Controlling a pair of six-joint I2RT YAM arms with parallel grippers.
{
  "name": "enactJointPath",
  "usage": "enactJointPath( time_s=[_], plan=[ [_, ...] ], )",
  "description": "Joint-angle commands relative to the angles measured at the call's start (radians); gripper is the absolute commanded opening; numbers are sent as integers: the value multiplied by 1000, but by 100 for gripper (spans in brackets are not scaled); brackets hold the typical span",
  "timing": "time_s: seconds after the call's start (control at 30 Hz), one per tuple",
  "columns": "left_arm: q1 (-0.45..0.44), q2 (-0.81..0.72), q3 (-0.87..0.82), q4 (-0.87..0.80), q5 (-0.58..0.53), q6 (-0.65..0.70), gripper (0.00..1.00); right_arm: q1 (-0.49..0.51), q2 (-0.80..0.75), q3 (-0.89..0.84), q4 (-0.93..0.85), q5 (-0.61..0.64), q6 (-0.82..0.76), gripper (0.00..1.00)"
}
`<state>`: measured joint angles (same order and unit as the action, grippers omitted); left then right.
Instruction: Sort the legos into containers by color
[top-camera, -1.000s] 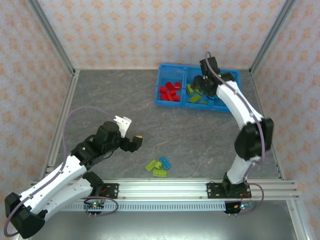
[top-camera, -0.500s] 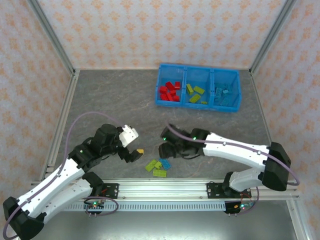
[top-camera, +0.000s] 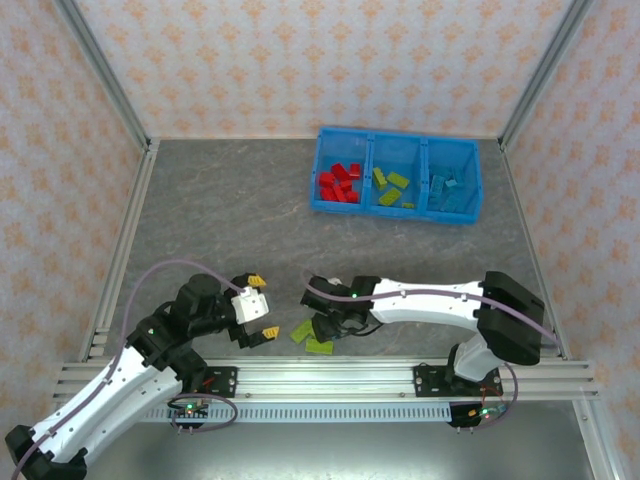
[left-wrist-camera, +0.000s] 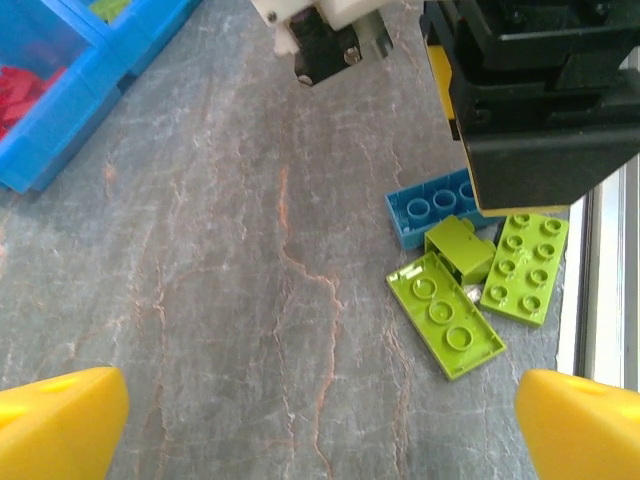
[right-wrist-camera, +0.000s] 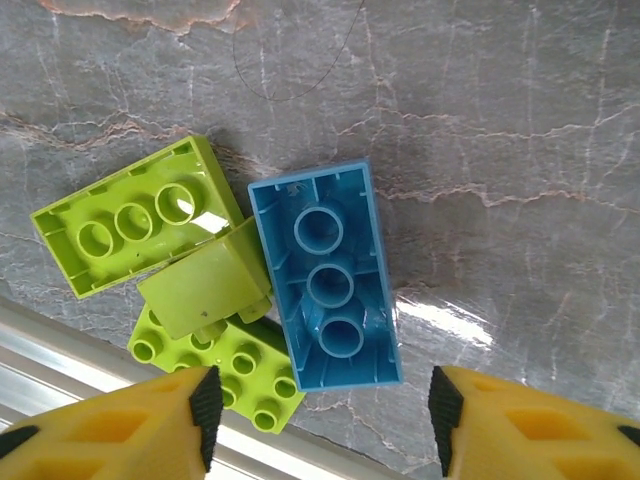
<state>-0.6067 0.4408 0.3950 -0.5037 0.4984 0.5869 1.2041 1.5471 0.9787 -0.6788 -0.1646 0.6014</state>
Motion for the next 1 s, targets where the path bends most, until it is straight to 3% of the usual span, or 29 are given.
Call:
enactJointPath(
  time_s=[0.0, 0.27, 0.4, 0.5, 0.67, 0.83, 0.97],
  plan=[
    [4, -2, -15, 48, 17, 32, 100, 5, 38, -3, 5, 43, -28, 55],
    [4, 16, -13, 45, 11, 37, 100, 10, 124, 24, -11, 102, -49, 52],
    [4, 15, -13, 45, 11, 38, 100, 10, 151, 41, -9, 121, -46, 39],
    [4, 14, -17, 45, 15, 34, 100, 10, 113, 20, 2, 151, -24, 31],
    [4, 14, -27, 78, 29, 22, 100, -10, -16, -13, -48, 271, 28, 26],
    [4, 31, -8, 235, 43, -109, 100, -149, -174, -15, -121, 383, 45, 25],
    [4, 125, 50, 378, -63, -376, 100, -373, -308, -1, -118, 428, -21, 25]
  ],
)
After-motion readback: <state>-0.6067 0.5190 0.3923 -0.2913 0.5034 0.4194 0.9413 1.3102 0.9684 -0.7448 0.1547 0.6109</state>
